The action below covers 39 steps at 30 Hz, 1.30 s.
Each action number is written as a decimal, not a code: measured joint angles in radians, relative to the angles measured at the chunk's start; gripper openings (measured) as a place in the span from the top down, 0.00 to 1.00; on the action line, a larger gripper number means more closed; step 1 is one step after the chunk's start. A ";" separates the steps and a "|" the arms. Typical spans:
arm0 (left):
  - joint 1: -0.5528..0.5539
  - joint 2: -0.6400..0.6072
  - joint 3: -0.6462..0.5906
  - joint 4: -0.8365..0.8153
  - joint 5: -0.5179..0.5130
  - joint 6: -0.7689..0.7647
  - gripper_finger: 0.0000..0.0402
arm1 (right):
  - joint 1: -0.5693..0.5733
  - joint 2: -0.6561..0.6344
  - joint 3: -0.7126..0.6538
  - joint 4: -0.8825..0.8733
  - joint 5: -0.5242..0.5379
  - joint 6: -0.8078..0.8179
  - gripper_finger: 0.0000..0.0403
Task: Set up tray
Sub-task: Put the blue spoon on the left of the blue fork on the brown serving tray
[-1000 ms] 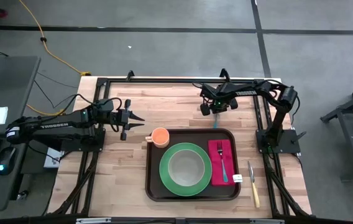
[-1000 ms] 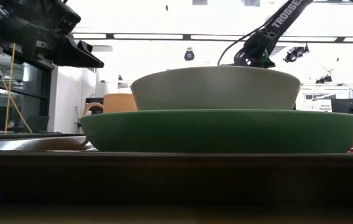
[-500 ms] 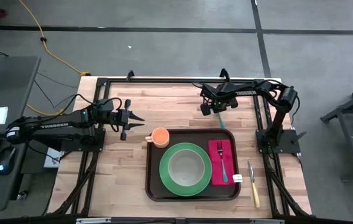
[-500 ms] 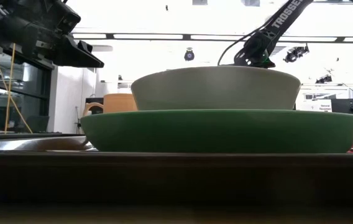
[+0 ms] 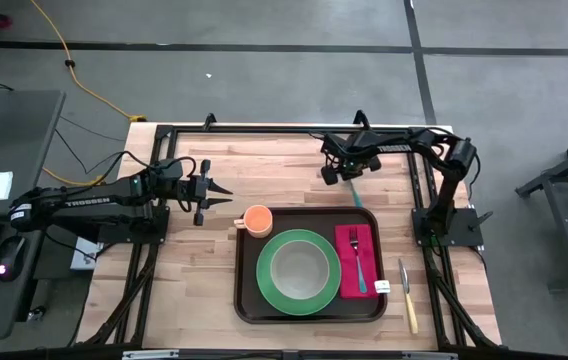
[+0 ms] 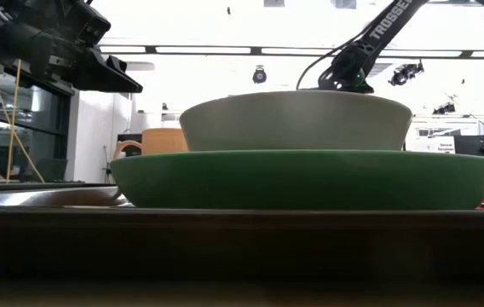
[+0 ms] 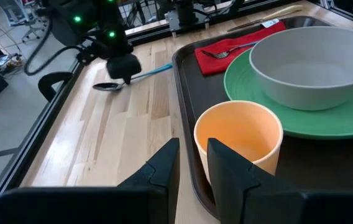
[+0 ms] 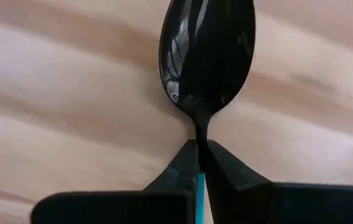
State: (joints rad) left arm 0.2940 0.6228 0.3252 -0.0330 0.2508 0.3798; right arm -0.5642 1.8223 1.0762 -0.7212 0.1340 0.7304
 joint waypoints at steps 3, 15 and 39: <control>0.000 0.000 0.000 0.000 0.000 0.000 0.72 | -0.001 0.001 0.018 0.014 0.002 -0.013 0.99; 0.000 0.000 0.000 -0.001 0.000 0.000 0.72 | 0.000 0.000 0.081 -0.061 0.003 -0.056 0.99; 0.000 0.000 0.000 -0.001 -0.001 -0.010 0.72 | -0.005 -0.003 0.279 -0.254 0.009 -0.111 0.99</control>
State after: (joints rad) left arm 0.2942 0.6231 0.3256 -0.0341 0.2501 0.3695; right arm -0.5694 1.8189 1.3552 -0.9757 0.1430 0.6189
